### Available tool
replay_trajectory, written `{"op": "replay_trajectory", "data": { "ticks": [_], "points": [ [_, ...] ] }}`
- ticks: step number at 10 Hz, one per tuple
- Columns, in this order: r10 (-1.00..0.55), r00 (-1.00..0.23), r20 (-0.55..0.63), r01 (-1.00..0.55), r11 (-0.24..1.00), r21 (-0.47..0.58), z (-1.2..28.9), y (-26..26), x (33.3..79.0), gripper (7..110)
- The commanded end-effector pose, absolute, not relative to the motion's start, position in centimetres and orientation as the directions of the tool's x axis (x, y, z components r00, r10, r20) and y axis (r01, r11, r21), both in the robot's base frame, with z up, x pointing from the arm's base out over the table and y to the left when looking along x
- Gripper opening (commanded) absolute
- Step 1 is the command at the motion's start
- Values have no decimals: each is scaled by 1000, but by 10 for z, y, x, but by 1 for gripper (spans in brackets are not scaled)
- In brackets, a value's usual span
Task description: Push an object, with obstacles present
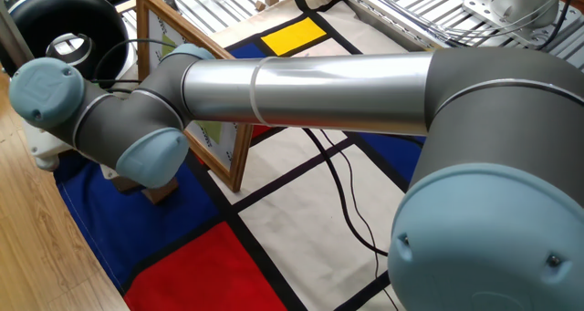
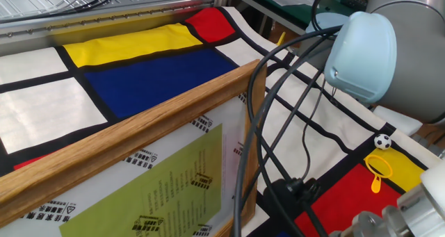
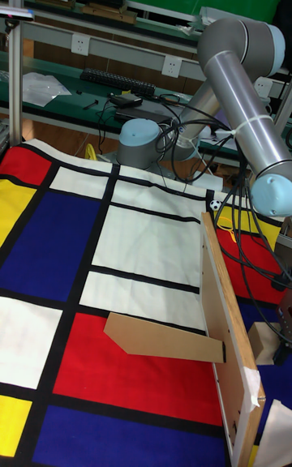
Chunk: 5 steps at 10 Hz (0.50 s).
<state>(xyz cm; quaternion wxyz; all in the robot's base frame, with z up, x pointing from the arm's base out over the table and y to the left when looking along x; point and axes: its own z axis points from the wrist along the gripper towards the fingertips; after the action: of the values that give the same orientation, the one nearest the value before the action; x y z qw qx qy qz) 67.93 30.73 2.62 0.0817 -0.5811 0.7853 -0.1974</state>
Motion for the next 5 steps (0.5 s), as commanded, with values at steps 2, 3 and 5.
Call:
{"op": "replay_trajectory", "data": {
  "ticks": [2,3,5],
  "points": [
    [-965,-252,76,-912,211,-353,22,318,674,7],
    [-969,-233,77,-918,193,-347,23,319,673,7],
    [-971,-205,120,-925,152,-348,36,308,673,7]
  ]
}}
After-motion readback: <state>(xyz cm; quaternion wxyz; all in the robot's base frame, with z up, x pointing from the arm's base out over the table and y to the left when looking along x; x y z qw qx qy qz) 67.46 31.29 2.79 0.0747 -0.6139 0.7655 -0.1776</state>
